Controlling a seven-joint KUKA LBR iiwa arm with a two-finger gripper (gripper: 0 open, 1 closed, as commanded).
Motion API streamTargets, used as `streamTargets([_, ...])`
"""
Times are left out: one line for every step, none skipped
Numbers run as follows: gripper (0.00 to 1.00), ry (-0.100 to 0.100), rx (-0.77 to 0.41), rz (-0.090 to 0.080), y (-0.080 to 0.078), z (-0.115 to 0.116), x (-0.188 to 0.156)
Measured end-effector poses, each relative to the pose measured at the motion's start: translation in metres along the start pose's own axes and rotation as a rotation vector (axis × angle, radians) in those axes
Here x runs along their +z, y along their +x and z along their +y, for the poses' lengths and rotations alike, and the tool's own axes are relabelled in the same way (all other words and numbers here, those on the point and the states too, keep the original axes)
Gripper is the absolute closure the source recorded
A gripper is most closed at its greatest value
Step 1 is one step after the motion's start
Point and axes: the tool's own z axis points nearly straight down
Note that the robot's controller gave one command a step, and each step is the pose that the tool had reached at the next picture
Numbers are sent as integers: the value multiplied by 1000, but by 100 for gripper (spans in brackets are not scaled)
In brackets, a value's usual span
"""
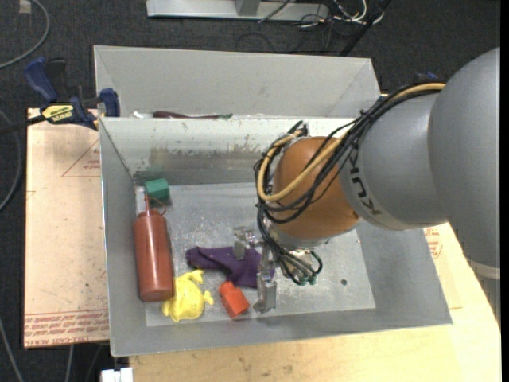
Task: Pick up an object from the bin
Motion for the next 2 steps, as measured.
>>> streamTargets([100, 0, -211, -6, -34, 29, 27])
streamTargets([100, 0, -211, -6, -34, 28, 27])
